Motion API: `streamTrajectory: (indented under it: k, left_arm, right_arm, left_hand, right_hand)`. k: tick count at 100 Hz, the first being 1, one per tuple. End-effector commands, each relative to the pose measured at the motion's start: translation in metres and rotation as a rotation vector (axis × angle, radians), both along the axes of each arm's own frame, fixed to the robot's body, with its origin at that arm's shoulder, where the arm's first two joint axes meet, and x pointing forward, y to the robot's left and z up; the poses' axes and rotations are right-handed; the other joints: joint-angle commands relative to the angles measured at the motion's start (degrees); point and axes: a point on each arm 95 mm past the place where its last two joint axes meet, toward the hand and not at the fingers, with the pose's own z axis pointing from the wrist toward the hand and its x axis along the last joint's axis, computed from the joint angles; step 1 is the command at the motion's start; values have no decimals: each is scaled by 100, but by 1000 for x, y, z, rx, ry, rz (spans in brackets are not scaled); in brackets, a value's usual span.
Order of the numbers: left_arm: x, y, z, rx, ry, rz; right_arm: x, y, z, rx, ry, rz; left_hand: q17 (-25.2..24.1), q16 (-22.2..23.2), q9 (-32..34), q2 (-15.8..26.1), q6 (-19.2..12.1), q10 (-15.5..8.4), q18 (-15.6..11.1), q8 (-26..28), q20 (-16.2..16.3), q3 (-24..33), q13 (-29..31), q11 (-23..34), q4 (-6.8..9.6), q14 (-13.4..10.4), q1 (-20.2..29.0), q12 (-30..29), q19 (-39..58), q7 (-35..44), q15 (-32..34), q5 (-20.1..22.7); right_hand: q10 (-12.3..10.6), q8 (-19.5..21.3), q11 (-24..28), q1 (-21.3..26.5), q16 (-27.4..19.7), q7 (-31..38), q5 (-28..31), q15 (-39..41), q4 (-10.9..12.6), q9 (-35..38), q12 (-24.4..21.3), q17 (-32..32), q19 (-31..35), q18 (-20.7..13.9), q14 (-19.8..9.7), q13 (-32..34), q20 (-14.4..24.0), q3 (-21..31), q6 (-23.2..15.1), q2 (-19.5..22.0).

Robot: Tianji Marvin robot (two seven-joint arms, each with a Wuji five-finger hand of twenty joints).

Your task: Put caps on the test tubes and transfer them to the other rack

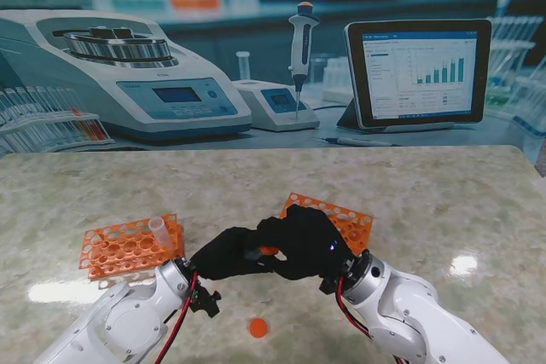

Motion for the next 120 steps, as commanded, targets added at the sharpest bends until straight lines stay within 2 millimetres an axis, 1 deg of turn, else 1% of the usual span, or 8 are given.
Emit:
streamTrajectory:
  k: [1,18,22,41,54,62,71,120]
  left_arm:
    - [-3,-10,19,-43,-47,-30]
    - [-3,-11,19,-42,-47,-32]
    - [-3,-11,19,-41,-46,-32]
    - [-4,-11,19,-39,-43,-31]
    - [-3,-11,19,-37,-39,-28]
    - [-3,-11,19,-34,-35,-28]
    - [-3,-11,19,-36,-29,-26]
    - [0,-10,19,-22,-16,-22]
  right_arm:
    - [-2,-1,-17,-32,46,4]
    - [-1,-1,-16,-27,59,30]
    - [-1,-1,-16,-29,66,37]
    - [-1,-2,-14,-35,93,60]
    - [-1,-2,-12,-20,87,79]
    - [-2,-3,-9,-8,69,87]
    - [-3,-4,-7,5,56,95]
    - [-8,-7,2,39,43,113]
  left_hand:
    - [141,107,6,305,-741,-190,-295,188,-18,122,-13,-36,-2,-23,141,19,470,116,196,-39]
    - [141,108,9,300,-744,-185,-295,189,-18,120,-13,-37,-4,-27,141,19,470,115,195,-33]
    - [141,108,10,297,-745,-190,-295,188,-18,118,-13,-37,-4,-28,141,18,469,112,195,-37]
    - [132,106,10,298,-750,-200,-294,182,-18,115,-9,-41,-8,-23,132,15,463,108,192,-35]
    - [39,79,2,264,-772,-207,-259,144,-38,109,-27,-78,-11,-19,115,-9,369,89,128,-19]
    - [-49,32,-11,210,-769,-200,-171,71,-36,138,-36,-143,-10,4,120,-58,240,81,16,-16]
    - [-141,0,-36,176,-779,-200,-130,13,-31,161,-57,-200,-11,15,119,-98,142,58,-71,-39]
    - [-881,-212,-308,3,-841,-268,35,-533,123,334,-287,-629,-31,-10,-3,-395,-669,-75,-838,-288]
  right_hand:
    - [-420,-37,228,761,103,175,116,209,125,776,-65,183,164,-48,-132,248,-6,686,-138,224]
    - [-417,305,520,1065,217,-139,417,498,107,750,206,364,184,-147,-188,376,-139,1016,-94,509]
    - [-433,577,626,1107,346,-328,482,569,82,717,325,380,176,-160,-192,383,-126,1086,-53,562]
    - [-516,851,842,1186,701,-416,602,897,42,674,675,505,209,-251,-234,395,26,1249,-43,690]
    - [-598,905,816,1117,825,-446,757,1026,75,808,679,608,187,-303,-217,411,98,1341,-157,566]
    - [-787,919,767,948,885,-458,1018,1181,185,992,611,707,186,-423,-184,420,150,1476,-483,367]
    - [-892,939,767,830,884,-425,1211,1305,289,1122,587,779,206,-451,-172,439,171,1630,-647,199]
    - [-873,975,785,768,818,-380,1319,1444,287,1204,589,842,236,-410,-171,437,198,1839,-647,54]
